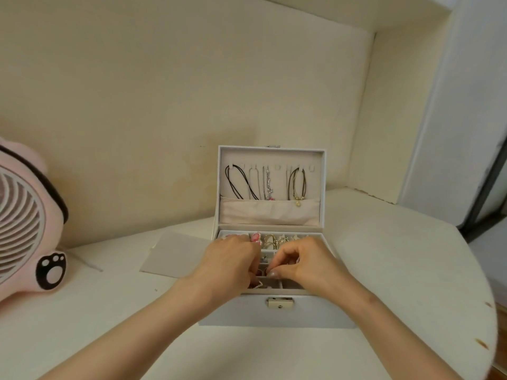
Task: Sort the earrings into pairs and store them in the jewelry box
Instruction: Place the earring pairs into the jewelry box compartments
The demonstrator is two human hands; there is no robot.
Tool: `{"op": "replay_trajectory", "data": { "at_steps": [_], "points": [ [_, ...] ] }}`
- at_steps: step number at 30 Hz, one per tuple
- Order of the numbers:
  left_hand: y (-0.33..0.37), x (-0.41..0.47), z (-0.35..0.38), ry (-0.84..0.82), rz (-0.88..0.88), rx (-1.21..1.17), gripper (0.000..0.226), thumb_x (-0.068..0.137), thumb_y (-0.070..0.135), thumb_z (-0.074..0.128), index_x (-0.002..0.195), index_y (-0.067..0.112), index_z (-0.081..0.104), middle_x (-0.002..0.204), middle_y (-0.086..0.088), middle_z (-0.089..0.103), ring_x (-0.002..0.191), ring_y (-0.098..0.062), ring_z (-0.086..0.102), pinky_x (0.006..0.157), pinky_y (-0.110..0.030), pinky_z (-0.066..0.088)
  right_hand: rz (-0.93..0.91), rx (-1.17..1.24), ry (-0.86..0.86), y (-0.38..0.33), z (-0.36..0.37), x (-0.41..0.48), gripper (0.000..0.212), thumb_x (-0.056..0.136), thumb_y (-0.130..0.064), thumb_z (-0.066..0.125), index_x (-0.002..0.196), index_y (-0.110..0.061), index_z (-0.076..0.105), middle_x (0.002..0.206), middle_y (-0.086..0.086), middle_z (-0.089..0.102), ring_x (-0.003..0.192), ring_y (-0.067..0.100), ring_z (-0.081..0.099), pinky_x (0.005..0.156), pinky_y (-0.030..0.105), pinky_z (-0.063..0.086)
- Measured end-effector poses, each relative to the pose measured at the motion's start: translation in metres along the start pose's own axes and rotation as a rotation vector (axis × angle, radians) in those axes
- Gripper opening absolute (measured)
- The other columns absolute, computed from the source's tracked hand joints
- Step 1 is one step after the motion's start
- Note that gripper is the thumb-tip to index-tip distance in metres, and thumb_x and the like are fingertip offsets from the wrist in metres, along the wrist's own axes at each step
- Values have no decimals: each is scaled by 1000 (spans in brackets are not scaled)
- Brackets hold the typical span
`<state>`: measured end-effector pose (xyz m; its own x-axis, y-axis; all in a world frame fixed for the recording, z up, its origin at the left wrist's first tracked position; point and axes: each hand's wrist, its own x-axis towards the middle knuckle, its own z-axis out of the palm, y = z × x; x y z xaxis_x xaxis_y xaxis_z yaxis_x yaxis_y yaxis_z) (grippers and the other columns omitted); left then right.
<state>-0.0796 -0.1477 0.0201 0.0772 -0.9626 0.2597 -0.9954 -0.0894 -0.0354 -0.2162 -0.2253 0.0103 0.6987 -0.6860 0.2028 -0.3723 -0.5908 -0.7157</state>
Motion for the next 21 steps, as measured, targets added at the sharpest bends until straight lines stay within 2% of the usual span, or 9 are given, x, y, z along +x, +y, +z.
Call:
{"op": "replay_trajectory", "data": {
  "at_steps": [4,9,12,15,17,21],
  "points": [
    [-7,-3,0,1,-34,-103,9,87,23,58,96,23,59,106,3,61,100,-18,54,68,-23,34,-1,-92,-3,-2,3,0,25,74,-14,77,61,-33,66,70,-10,68,69,2,60,70,23,51],
    [-14,-8,-4,64,-41,-186,5,87,24,57,91,24,60,99,8,60,96,-14,53,67,-24,32,-12,-202,21,-5,-6,0,18,70,-20,79,62,-33,69,66,-14,63,61,-6,52,59,14,37],
    [-11,-7,-7,72,-29,-217,2,87,26,59,88,26,59,96,9,62,95,-13,53,67,-24,32,-11,-375,-76,-14,-7,-2,5,72,-27,78,73,-30,75,65,-16,58,69,0,53,62,17,41],
    [-6,-7,-6,74,-4,-227,4,86,24,58,86,28,58,97,9,63,93,-14,55,67,-23,34,-46,-546,-120,-21,1,-3,15,78,-30,72,92,-28,76,79,-9,63,85,11,58,68,24,42],
    [-4,-7,-4,46,19,-204,5,86,23,58,90,26,60,99,8,62,93,-13,55,66,-21,34,-41,-621,-113,-25,4,-2,15,81,-26,69,94,-26,75,89,-2,69,89,18,61,68,25,39],
    [-2,-5,3,-3,4,-114,12,85,22,57,96,23,63,105,1,59,101,-19,52,70,-22,35,-35,-706,-130,-27,7,2,14,82,-17,63,90,-17,74,86,5,66,86,25,60,69,28,39]
  ]
}}
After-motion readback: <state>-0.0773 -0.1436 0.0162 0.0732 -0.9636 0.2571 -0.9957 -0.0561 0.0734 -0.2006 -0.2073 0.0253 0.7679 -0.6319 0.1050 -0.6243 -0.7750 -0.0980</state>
